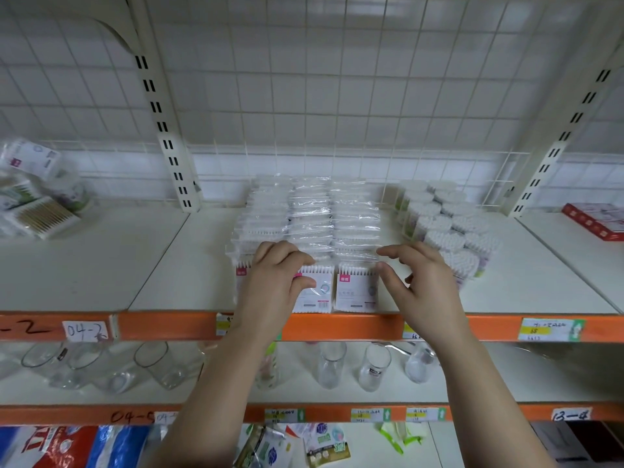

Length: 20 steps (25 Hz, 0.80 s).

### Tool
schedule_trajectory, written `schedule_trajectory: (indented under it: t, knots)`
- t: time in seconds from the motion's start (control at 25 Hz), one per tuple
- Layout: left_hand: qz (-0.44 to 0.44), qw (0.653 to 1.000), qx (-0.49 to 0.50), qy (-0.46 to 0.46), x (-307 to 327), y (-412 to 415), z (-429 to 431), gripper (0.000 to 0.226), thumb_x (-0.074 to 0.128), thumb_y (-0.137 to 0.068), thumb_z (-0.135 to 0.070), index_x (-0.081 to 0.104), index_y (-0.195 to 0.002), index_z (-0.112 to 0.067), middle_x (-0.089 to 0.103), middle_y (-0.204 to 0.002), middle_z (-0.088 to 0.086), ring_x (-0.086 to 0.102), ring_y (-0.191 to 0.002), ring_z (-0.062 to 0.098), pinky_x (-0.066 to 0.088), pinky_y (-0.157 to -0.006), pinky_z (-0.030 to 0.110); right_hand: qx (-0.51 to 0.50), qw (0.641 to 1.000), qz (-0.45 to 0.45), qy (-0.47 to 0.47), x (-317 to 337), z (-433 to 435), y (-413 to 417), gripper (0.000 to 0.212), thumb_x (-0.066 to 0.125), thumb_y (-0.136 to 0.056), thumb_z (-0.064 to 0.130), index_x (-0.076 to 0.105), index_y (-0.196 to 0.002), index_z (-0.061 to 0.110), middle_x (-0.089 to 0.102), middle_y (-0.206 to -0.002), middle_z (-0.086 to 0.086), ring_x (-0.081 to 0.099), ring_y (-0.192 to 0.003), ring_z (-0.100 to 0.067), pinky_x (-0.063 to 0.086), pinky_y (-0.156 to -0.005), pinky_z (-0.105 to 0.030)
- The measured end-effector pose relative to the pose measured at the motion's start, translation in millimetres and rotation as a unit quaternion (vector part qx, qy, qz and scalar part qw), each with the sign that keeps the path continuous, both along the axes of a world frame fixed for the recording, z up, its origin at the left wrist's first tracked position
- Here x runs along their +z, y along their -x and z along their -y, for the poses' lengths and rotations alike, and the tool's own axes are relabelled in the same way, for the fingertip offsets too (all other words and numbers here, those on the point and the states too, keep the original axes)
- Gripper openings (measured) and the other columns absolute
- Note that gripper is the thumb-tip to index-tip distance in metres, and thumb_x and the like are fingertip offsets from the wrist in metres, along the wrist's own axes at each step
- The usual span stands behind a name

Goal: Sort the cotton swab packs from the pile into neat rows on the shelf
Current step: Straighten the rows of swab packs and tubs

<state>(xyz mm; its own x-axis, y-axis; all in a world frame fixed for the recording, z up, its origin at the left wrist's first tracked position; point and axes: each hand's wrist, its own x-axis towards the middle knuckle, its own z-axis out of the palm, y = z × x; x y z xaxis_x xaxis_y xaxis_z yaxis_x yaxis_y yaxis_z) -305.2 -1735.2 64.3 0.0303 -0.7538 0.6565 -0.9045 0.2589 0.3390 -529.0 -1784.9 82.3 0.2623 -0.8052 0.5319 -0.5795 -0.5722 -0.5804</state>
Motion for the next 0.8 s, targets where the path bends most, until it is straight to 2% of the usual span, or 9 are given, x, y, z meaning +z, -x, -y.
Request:
schedule_trajectory:
  t: [0.32,0.56,0.68,0.8]
  knots:
    - [0.007,1.0,0.007,-0.014,3,-2,7,0.026,0.08,-0.069,-0.015,0.07,-0.093,-0.01,0.062,-0.09,0.002,0.041,-0.093,0.015,0.036,-0.08,0.022,-0.004,1.0,-0.006,-0.002,-2,0,0,0.017,0.06,-0.09,0.027,0.067,-0.105,0.023,0.062,-0.103,0.008,0.05,-0.101,-0.011,0.05,-0.078,-0.038]
    - [0.025,0.999,0.018,-0.032,3,-3,-2,0.035,0.077,-0.075,-0.024,0.068,-0.106,-0.013,0.061,-0.101,-0.001,0.043,-0.102,0.014,0.043,-0.083,0.026,0.0,1.0,0.007,0.013,5,-3,-2,0.015,0.061,-0.089,0.022,0.068,-0.103,0.022,0.06,-0.097,0.009,0.052,-0.092,-0.008,0.045,-0.076,-0.027]
    - [0.031,0.999,0.025,-0.014,6,-4,-7,0.033,0.062,-0.084,-0.036,0.067,-0.109,-0.014,0.061,-0.104,-0.002,0.049,-0.102,0.018,0.045,-0.087,0.03,0.008,1.0,0.0,0.015,7,-2,-7,0.015,0.061,-0.089,0.02,0.068,-0.102,0.022,0.06,-0.096,0.007,0.053,-0.092,-0.01,0.044,-0.074,-0.025]
    - [0.035,0.997,0.065,0.007,11,-11,-15,0.033,0.049,-0.088,-0.038,0.068,-0.106,-0.017,0.062,-0.103,-0.003,0.053,-0.099,0.021,0.045,-0.082,0.036,0.026,0.999,0.0,0.032,11,-5,-17,0.014,0.061,-0.089,0.017,0.068,-0.101,0.02,0.06,-0.094,0.007,0.054,-0.089,-0.013,0.043,-0.073,-0.025]
